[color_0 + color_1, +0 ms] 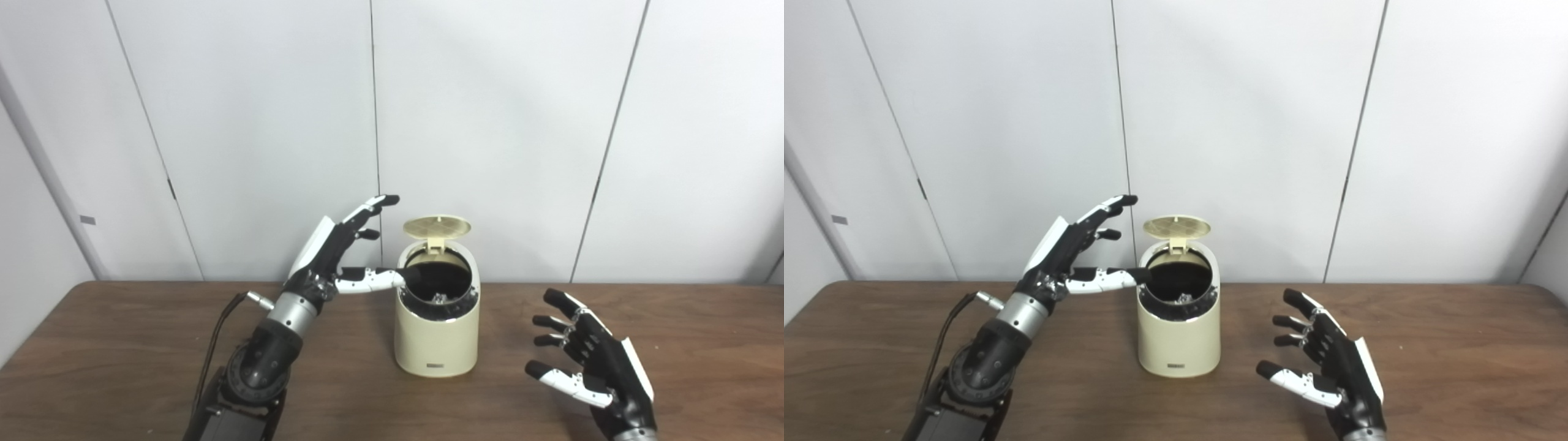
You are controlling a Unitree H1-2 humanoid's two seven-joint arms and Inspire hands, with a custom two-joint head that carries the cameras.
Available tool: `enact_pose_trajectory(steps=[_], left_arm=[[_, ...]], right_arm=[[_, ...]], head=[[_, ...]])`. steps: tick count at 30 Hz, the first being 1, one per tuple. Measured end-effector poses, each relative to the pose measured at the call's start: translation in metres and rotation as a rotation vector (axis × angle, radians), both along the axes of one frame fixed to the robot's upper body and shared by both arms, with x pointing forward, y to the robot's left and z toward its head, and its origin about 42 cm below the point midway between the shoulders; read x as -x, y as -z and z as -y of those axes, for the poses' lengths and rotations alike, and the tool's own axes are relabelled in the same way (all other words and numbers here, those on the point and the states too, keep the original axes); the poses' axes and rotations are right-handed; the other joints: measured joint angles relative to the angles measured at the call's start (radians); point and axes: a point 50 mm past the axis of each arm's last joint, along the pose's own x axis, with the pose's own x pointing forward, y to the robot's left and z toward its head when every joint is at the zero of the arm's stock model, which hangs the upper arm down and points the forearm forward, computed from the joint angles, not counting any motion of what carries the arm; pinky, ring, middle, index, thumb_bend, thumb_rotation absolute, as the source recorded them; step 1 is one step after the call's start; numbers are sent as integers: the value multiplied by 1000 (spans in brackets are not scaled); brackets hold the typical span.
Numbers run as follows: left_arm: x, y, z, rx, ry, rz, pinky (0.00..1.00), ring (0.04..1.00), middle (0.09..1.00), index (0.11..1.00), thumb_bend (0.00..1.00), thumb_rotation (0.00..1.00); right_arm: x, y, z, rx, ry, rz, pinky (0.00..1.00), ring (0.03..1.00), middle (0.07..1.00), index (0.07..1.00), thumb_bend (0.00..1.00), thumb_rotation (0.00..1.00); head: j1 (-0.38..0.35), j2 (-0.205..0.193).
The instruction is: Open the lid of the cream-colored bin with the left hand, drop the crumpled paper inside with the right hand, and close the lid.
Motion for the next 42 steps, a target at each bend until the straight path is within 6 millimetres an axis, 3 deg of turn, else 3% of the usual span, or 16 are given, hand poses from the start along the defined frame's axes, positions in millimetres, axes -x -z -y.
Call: enact_pose_trajectory(steps=[10,18,22,24,28,42], left_arm=[[-9,-9,16,-137,20,36,851,968,978,943,911,517],[-12,-4,19,-232,4,48,750,902,924,894,906,564],[-11,-4,20,-241,3,52,717,852,827,799,893,560],[-11,-4,20,-270,-5,71,660,798,749,705,878,552],[-10,-6,19,-319,-16,119,651,791,701,637,862,537],[-6,-12,18,-375,-30,173,672,820,701,648,851,577]], right_arm=[[0,0,-3,-13,6,1,595,719,859,810,809,205],[0,0,-4,-15,15,2,579,705,853,804,814,212],[0,0,-6,-16,24,2,580,703,853,804,818,216],[0,0,-6,-15,22,2,576,702,855,805,820,226],[0,0,-6,-16,20,2,567,703,858,808,814,217],[0,-1,-11,-28,8,6,579,699,854,802,813,195]], head=[[-11,6],[-17,11],[-18,11],[-20,11],[-23,12],[-29,20]])
